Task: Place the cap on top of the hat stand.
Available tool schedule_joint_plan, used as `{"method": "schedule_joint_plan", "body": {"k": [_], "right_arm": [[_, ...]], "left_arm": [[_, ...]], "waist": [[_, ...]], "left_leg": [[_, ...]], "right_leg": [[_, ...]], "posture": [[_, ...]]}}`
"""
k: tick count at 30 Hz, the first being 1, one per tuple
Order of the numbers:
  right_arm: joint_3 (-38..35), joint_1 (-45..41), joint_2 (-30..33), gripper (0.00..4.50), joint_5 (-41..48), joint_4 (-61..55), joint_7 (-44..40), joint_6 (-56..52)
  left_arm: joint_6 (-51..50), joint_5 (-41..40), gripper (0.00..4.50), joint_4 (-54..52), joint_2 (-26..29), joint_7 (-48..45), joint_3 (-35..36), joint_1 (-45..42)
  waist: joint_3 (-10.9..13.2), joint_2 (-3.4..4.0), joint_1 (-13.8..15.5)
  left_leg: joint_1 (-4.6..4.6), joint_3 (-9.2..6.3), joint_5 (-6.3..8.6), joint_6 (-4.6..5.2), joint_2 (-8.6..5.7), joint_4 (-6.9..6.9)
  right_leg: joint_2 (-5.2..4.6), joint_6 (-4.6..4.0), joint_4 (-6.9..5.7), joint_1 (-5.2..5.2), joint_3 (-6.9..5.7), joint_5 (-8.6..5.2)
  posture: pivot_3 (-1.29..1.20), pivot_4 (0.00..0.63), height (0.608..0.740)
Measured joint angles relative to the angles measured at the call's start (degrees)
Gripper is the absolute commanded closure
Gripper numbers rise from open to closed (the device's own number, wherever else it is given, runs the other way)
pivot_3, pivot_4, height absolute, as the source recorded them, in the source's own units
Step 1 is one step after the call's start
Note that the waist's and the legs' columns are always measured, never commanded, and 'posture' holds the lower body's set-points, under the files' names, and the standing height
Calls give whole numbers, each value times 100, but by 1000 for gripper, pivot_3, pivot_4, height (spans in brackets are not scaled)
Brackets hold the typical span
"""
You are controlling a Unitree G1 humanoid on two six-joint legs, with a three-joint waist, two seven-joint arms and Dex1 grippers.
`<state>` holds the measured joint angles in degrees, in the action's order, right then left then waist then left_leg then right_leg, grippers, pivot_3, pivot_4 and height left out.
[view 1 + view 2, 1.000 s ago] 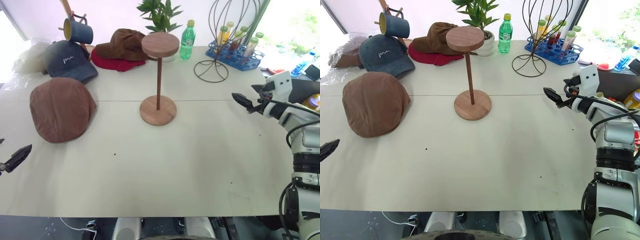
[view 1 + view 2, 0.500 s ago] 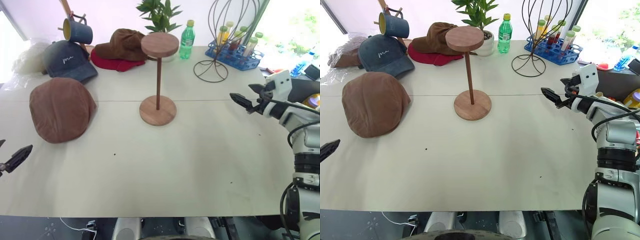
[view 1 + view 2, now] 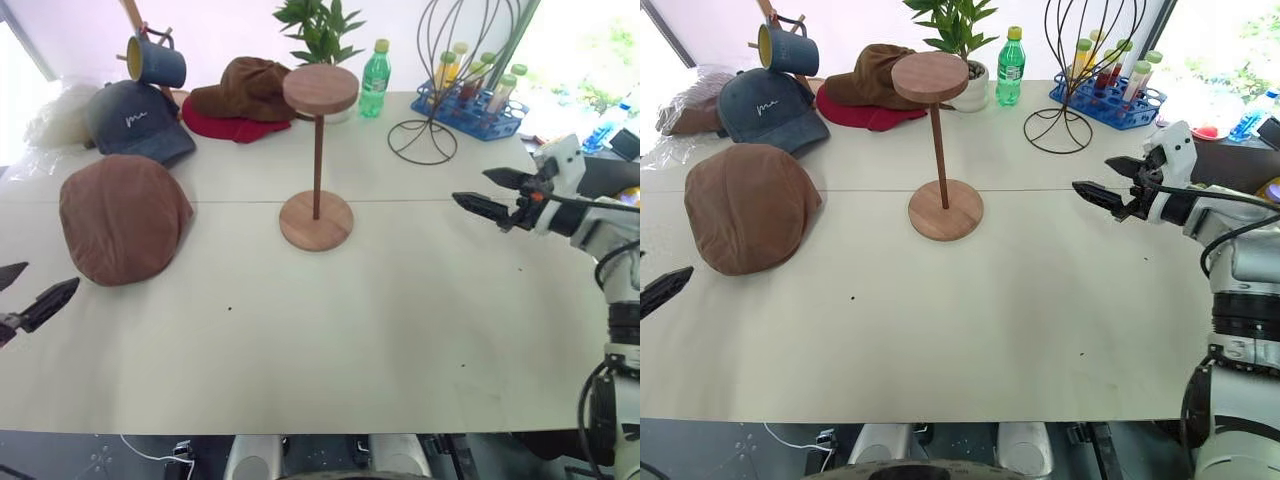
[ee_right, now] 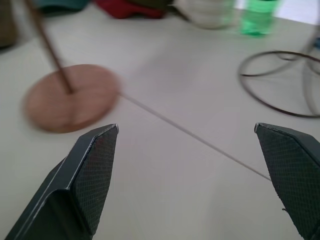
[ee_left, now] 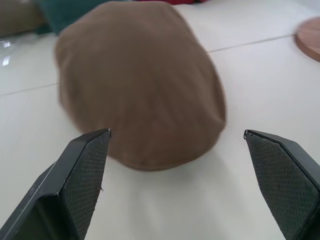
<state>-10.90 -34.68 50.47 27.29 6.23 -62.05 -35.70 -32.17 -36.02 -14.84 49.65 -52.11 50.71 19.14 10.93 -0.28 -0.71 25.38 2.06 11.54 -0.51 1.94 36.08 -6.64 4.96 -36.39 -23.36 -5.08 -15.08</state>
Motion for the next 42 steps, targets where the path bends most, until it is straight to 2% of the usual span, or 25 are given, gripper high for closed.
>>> {"method": "schedule_joint_plan", "body": {"k": [5, 8, 11, 20, 26, 31, 38, 42], "right_arm": [[163, -358, 762, 0, 1301, -1464, -1261, -1132], [156, -546, 878, 0, 1909, -1952, -1486, -1602], [164, -749, 850, 0, 2272, -2164, -1342, -1925], [149, -661, 889, 0, 2752, -2531, -1078, -2251], [136, -643, 888, 0, 2831, -2675, -727, -2296], [97, -638, 875, 0, 3031, -2755, -370, -2385], [50, -602, 848, 0, 3265, -2939, -17, -2407], [49, -601, 849, 0, 3357, -2974, 101, -2406]], "left_arm": [[803, 735, 36, -119, 196, -499, -279, 676], [1417, 1337, 36, -99, 126, -650, -530, 1122], [2236, 2147, 36, 215, 46, -291, -763, 1143], [4735, 4295, 36, 1741, -276, 1938, -1808, -24], [5812, 5081, 36, 2620, -250, 2813, -2564, -562], [6190, 5718, 36, 3303, -61, 3508, -3147, -1279], [6145, 6587, 36, 3991, -16, 4484, -3977, -2297], [6116, 7179, 36, 4204, 103, 5180, -4370, -2560]], "waist": [[0, 1, -41], [-3, -4, -20], [-4, -5, 27], [-12, -19, 44], [-13, -22, 4], [-17, -15, 46], [-29, 3, 173], [-30, 3, 152]], "left_leg": [[-3, 15, 3, -2, 9, -9], [-2, 21, 15, -19, 28, -6], [3, 23, 16, -21, 34, -4], [15, 79, 21, -7, 61, -9], [14, 111, 15, 4, 83, -8], [7, 128, 21, -6, 84, -5], [6, 136, 14, 5, 83, 3], [6, 144, 11, 10, 84, 3]], "right_leg": [[1, -18, 3, -14, 11, -8], [-6, -27, 11, -40, 12, -4], [-17, -38, 15, -49, 13, 3], [-17, -38, 20, -81, 29, 30], [-13, -36, 18, -80, 29, 51], [-13, -27, 12, -99, 27, 58], [-13, -17, 12, -95, 27, 72], [-14, -12, 8, -79, 29, 76]], "posture": [[0, 150, 740], [0, 150, 740], [0, 150, 740], [0, 150, 740], [0, 150, 740], [0, 150, 740], [0, 150, 740], [0, 150, 740]]}}
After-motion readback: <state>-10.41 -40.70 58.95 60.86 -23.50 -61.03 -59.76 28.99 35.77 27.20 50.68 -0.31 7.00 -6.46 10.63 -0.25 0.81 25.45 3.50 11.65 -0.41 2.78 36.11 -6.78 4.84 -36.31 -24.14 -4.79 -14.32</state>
